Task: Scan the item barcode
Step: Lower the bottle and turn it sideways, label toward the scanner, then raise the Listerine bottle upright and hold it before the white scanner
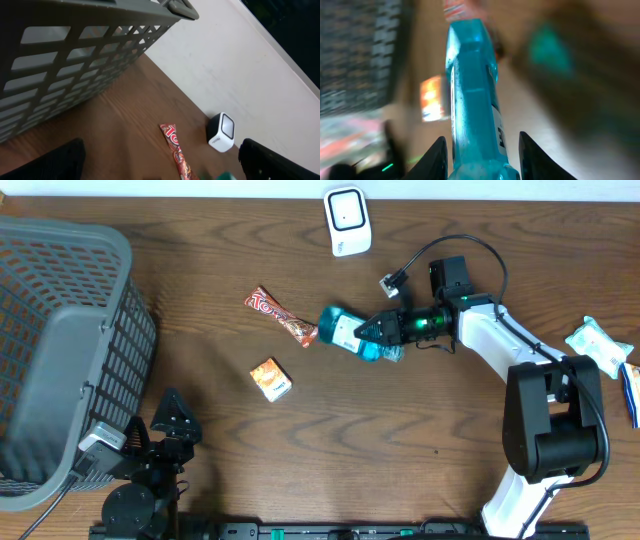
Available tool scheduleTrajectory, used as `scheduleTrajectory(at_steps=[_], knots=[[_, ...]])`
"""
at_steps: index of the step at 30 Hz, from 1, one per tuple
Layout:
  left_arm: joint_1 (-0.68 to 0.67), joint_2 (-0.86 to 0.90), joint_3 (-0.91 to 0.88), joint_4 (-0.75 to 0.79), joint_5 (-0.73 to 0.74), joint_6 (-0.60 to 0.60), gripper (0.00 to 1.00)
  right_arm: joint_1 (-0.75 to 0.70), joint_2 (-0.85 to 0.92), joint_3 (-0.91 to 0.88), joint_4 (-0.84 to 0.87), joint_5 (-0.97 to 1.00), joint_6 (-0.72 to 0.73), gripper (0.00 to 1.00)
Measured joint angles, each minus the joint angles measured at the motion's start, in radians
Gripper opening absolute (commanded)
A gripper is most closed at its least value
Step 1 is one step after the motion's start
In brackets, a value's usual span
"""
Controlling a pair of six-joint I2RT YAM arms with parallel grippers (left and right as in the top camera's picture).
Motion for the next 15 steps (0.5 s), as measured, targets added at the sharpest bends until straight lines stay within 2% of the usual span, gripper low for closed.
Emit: scheduleTrajectory(at_steps=[7, 13, 15], knots=[[0.0, 0.0, 0.0, 0.0, 0.0, 0.0, 0.98, 0.034, 0.001, 0.0, 0.12, 0.263, -0.004, 0.01], [0.0, 0.0, 0.0, 0.0, 0.0, 0.0, 0.98, 0.095, 0.001, 0.0, 0.065, 0.449, -0.053, 0.01], [0.0, 0.0, 0.0, 0.0, 0.0, 0.0, 0.98, 0.121, 0.002, 0.0, 0.031, 0.51, -0.074, 0.06]])
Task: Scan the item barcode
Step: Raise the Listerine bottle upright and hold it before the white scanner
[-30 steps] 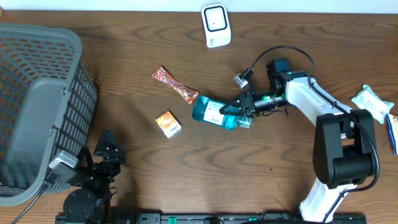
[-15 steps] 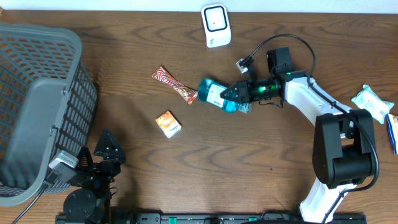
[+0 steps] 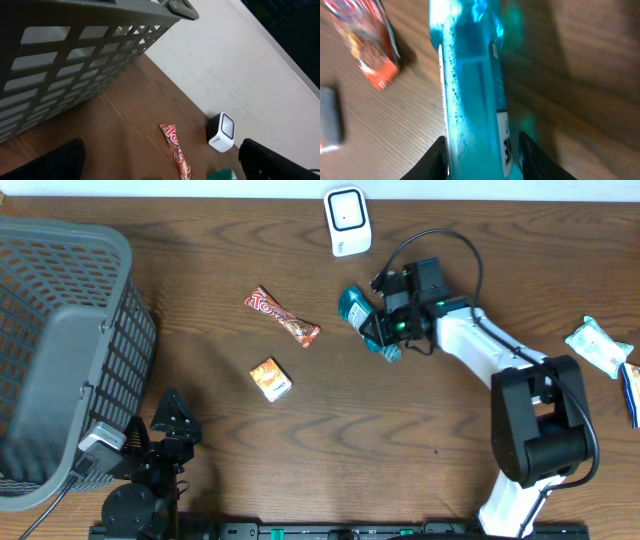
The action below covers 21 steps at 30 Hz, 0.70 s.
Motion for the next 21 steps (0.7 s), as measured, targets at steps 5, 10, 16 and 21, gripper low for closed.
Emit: scheduleTrajectory(at_steps=[5, 10, 16, 21], knots=[[0.0, 0.0, 0.0, 0.0, 0.0, 0.0, 0.98, 0.06, 0.012, 0.003, -0.057, 0.122, -0.027, 0.17], [0.0, 0.0, 0.0, 0.0, 0.0, 0.0, 0.98, 0.079, 0.02, 0.023, -0.091, 0.172, -0.032, 0.27], [0.0, 0.0, 0.0, 0.0, 0.0, 0.0, 0.98, 0.08, 0.056, 0.038, -0.142, 0.208, -0.042, 0.77], [0.0, 0.0, 0.0, 0.0, 0.0, 0.0, 0.98, 0.08, 0.053, 0.042, -0.173, 0.248, -0.067, 0.54]])
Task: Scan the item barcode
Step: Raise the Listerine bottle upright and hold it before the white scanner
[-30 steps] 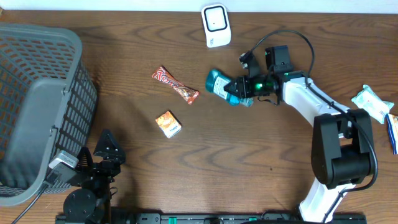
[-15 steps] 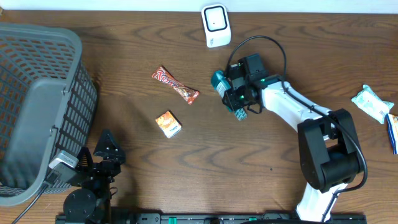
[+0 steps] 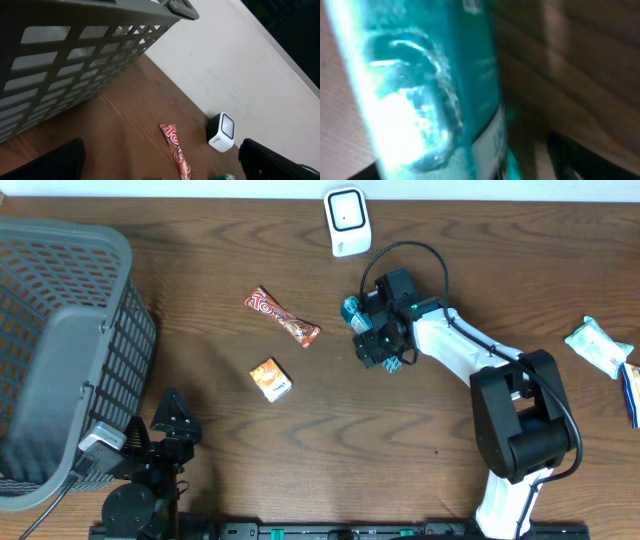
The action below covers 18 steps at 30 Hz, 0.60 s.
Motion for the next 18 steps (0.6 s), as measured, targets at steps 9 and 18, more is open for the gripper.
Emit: scheduleTrajectory(at_steps=[9, 18], knots=[[0.0, 0.0, 0.0, 0.0, 0.0, 0.0, 0.98, 0.0, -0.001, 0.002, -0.02, 0.014, 0.001, 0.15], [0.0, 0.0, 0.0, 0.0, 0.0, 0.0, 0.98, -0.018, 0.006, 0.018, -0.024, -0.068, 0.001, 0.01]])
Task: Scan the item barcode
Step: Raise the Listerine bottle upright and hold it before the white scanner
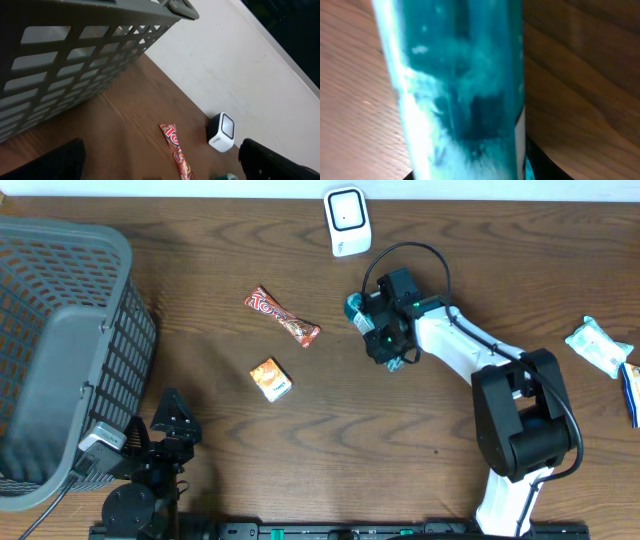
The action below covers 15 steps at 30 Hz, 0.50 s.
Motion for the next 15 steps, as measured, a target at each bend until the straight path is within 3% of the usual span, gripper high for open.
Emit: scheduleTrajectory(at_steps=[15], knots=[[0.0, 0.0, 0.0, 0.0, 0.0, 0.0, 0.98, -0.12, 0.061, 0.072, -0.005, -0.566, -0.103, 0.01]])
